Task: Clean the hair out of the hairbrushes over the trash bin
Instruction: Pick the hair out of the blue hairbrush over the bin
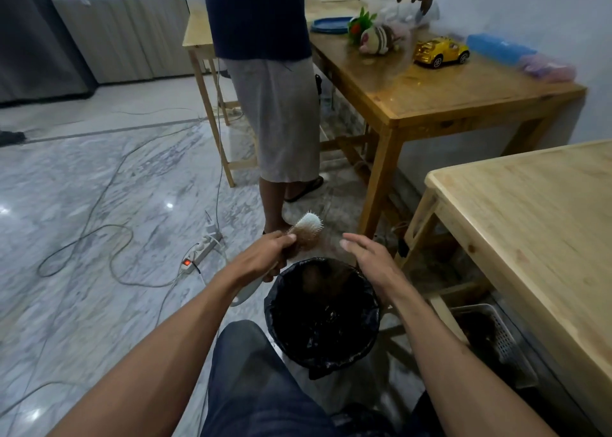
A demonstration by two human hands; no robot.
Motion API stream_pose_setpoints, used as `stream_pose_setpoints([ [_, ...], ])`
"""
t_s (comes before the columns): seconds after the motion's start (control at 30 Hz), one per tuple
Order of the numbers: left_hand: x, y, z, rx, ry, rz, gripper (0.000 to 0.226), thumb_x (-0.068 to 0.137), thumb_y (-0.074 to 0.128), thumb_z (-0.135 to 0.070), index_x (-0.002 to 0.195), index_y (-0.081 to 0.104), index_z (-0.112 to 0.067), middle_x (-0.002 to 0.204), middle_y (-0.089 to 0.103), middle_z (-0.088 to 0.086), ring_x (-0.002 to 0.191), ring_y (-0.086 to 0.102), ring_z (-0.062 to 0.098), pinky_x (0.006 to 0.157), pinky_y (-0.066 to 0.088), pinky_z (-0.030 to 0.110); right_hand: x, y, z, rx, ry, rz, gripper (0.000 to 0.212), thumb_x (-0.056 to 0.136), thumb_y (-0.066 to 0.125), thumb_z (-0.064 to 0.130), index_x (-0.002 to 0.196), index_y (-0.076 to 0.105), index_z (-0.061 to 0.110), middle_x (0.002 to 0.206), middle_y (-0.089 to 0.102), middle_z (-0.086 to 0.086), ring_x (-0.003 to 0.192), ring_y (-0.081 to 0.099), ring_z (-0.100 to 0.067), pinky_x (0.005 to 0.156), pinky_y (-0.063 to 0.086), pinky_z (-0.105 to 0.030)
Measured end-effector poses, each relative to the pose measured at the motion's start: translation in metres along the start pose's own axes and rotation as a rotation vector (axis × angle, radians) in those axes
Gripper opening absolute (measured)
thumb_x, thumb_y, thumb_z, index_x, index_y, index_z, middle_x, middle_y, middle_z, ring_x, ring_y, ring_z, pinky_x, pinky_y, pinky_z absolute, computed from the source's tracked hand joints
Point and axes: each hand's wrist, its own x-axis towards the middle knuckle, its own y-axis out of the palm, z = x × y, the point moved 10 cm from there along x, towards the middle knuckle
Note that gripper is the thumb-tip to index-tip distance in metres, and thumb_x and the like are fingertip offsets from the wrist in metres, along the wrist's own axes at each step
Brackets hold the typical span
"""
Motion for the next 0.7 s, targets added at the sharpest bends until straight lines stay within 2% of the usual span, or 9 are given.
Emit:
stream_pose_setpoints([
  [0.07,0.001,0.007,-0.008,0.026,0.029,0.012,0.026,0.101,0.046,-0.039,0.092,0.047,-0.014,0.068,0.048,0.007,0.043,0.04,0.013,0.043,0.03,0.025,-0.002,0.003,0.008,-0.01,-0.041,0.008,0.053,0.097,0.062,0.052,0.142,0.061,0.025,0.128,0.056,0.012,0.118,0.048,-0.004,0.094,0.035,-0.024],
  [0.13,0.001,0.014,-0.011,0.062,0.048,0.031,0.025,0.101,0.047,-0.037,0.092,0.049,-0.014,0.067,0.049,0.006,0.043,0.042,0.012,0.043,0.031,0.025,-0.002,0.007,0.013,0.022,-0.065,0.016,0.055,0.091,0.07,0.054,0.137,0.064,0.023,0.124,0.063,0.013,0.113,0.057,-0.001,0.09,0.042,-0.018],
  [0.2,0.002,0.018,-0.01,0.094,0.056,0.031,0.023,0.1,0.049,-0.037,0.092,0.05,-0.015,0.068,0.049,0.005,0.043,0.043,0.011,0.043,0.031,0.025,-0.002,0.011,0.014,0.022,-0.086,0.004,0.042,0.086,0.079,0.046,0.12,0.074,0.021,0.106,0.075,0.011,0.094,0.067,0.004,0.078,0.048,-0.007],
  [0.23,0.002,0.018,-0.009,0.09,0.056,0.026,0.023,0.1,0.049,-0.036,0.092,0.05,-0.015,0.068,0.048,0.005,0.043,0.042,0.011,0.042,0.031,0.025,0.0,0.009,0.012,-0.014,-0.106,-0.034,0.031,0.086,0.08,0.042,0.108,0.079,0.02,0.093,0.077,0.011,0.087,0.069,0.004,0.076,0.051,-0.009],
  [0.3,0.003,0.013,-0.002,0.032,0.033,0.017,0.022,0.101,0.049,-0.035,0.094,0.05,-0.014,0.066,0.046,0.005,0.042,0.039,0.011,0.041,0.028,0.024,0.0,0.0,0.01,-0.051,-0.137,-0.127,0.017,0.086,0.081,0.037,0.092,0.084,0.021,0.08,0.08,0.009,0.082,0.073,-0.002,0.08,0.056,-0.021],
  [0.43,0.002,-0.002,0.017,-0.13,-0.083,-0.001,0.021,0.104,0.042,-0.032,0.092,0.045,-0.016,0.058,0.038,0.004,0.042,0.027,0.014,0.045,0.02,0.022,-0.006,-0.005,0.011,-0.052,-0.166,-0.119,0.012,0.087,0.081,0.029,0.088,0.085,0.019,0.075,0.08,0.005,0.072,0.071,0.002,0.07,0.049,-0.015],
  [0.57,0.0,-0.007,0.021,-0.199,-0.113,-0.023,0.027,0.105,0.039,-0.033,0.082,0.039,-0.018,0.054,0.035,0.001,0.042,0.024,0.014,0.044,0.018,0.021,-0.004,-0.019,0.004,0.018,-0.113,-0.175,0.013,0.086,0.082,0.031,0.075,0.083,0.024,0.074,0.08,0.005,0.081,0.076,-0.011,0.078,0.058,-0.028],
  [0.6,-0.001,-0.012,0.02,-0.209,-0.115,-0.038,0.03,0.104,0.038,-0.033,0.079,0.039,-0.018,0.054,0.035,0.001,0.042,0.024,0.014,0.044,0.018,0.021,-0.004,-0.024,0.001,0.033,-0.098,-0.194,0.014,0.086,0.082,0.03,0.073,0.082,0.025,0.073,0.08,0.005,0.08,0.076,-0.012,0.078,0.058,-0.027],
  [0.7,-0.001,-0.031,0.023,-0.259,-0.113,-0.098,0.033,0.104,0.037,-0.033,0.074,0.039,-0.018,0.053,0.035,0.0,0.042,0.023,0.014,0.044,0.016,0.022,-0.007,-0.043,-0.008,0.111,-0.055,-0.252,0.013,0.091,0.078,0.024,0.079,0.08,0.019,0.07,0.076,0.003,0.062,0.07,0.003,0.062,0.049,-0.01],
])
